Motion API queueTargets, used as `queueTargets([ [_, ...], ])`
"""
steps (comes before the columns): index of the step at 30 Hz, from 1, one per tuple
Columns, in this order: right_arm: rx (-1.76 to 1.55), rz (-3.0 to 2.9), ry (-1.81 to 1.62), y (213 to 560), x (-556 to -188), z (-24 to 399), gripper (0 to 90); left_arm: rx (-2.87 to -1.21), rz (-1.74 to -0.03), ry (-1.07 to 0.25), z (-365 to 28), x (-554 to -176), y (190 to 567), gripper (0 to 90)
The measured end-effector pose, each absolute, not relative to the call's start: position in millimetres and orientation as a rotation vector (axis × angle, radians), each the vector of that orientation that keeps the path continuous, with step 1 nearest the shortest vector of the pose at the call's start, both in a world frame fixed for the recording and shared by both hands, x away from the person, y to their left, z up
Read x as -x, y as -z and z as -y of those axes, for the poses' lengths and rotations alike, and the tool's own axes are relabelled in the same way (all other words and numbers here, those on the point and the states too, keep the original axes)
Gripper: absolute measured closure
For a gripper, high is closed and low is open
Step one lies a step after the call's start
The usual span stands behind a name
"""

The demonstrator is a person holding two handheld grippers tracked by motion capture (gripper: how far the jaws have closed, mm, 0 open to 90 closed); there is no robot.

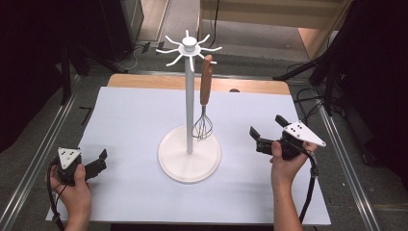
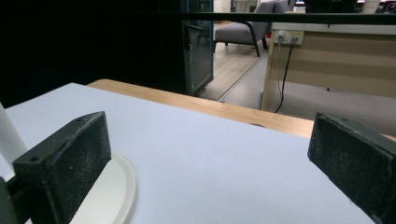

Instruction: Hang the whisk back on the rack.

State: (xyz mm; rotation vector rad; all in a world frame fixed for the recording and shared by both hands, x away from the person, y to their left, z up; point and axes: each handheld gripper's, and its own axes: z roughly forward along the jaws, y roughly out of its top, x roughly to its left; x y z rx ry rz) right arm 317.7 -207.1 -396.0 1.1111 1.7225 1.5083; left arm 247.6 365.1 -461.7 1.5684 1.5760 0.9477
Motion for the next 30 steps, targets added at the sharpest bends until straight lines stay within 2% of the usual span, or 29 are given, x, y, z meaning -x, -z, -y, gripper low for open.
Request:
queueTargets([
  [30, -1.278, -1.695, -1.357, 455.6, -316.6, 247.0, 0.1, -1.565, -1.575, -0.949, -365.2, -247.4, 461.7, 13.3],
])
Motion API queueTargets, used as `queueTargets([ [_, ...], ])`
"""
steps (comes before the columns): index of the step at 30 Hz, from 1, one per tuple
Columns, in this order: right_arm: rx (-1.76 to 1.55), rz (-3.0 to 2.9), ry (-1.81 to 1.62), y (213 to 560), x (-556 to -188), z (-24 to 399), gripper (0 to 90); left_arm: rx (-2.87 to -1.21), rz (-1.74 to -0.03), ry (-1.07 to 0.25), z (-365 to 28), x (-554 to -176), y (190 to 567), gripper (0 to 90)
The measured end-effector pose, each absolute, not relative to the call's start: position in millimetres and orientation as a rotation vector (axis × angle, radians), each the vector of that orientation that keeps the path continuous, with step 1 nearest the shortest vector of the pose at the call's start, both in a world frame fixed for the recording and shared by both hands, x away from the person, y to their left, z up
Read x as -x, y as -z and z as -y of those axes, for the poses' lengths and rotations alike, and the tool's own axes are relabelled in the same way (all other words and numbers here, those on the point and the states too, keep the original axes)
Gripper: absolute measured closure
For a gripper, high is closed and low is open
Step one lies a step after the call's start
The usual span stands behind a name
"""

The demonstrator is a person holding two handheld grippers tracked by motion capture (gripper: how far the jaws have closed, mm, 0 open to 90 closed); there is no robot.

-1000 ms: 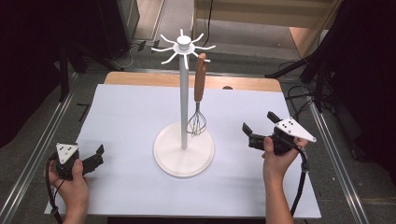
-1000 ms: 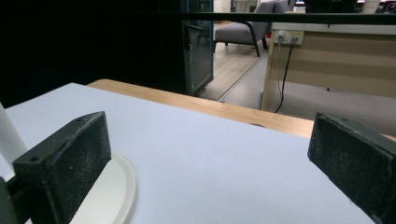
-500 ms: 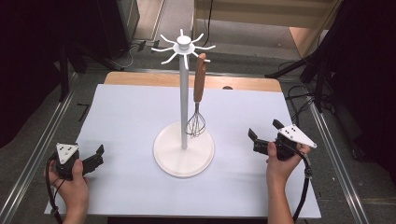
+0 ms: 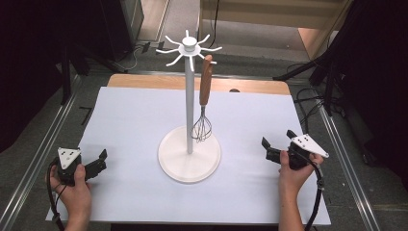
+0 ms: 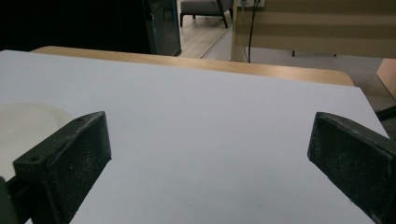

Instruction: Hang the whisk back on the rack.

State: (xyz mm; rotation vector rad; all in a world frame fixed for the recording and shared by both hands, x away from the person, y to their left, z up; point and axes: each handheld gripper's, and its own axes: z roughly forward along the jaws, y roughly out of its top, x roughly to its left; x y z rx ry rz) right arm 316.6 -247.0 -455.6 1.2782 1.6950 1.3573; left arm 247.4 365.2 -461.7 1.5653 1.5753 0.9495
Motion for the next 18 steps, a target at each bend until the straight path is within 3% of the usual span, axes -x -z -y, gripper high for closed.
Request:
queueTargets([
  [18, -1.372, -1.657, -1.298, 476.5, -299.1, 284.3, 0.3, -1.571, -1.573, -0.953, -364.7, -247.3, 461.7, 13.3],
])
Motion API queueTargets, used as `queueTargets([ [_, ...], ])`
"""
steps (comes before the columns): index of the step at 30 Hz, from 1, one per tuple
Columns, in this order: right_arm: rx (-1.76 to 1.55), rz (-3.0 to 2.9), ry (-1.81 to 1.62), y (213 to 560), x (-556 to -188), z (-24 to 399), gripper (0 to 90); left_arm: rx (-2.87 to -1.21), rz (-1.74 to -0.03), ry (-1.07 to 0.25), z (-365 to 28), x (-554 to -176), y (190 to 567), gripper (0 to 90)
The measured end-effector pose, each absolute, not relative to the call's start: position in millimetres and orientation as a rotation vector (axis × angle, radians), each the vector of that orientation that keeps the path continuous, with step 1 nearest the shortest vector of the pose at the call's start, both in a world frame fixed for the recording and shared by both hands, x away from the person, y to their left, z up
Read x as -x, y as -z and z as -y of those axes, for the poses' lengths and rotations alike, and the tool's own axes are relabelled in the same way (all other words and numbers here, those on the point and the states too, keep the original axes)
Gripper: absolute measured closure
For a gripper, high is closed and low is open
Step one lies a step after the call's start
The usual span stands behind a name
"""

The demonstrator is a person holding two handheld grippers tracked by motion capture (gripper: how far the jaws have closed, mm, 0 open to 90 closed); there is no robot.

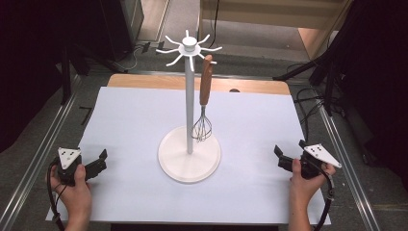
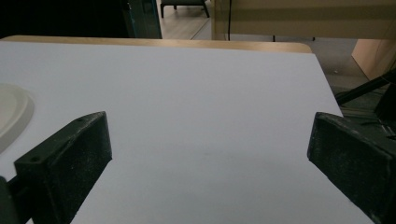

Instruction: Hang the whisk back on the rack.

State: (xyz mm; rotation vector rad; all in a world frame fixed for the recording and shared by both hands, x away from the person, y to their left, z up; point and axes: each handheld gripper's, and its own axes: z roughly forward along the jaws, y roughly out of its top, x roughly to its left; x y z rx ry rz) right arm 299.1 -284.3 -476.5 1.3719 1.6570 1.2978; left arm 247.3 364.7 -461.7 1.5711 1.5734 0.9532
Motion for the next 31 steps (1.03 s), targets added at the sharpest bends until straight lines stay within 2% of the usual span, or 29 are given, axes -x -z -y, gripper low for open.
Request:
queueTargets([
  [20, -1.413, -1.688, -1.208, 480.8, -260.8, 325.6, 0.2, -1.567, -1.574, -0.954, -364.8, -247.3, 461.8, 13.3],
  [31, -1.506, -1.525, -1.424, 488.0, -250.0, 343.6, 0.2, -1.574, -1.581, -0.96, -364.2, -247.9, 461.8, 13.3],
])
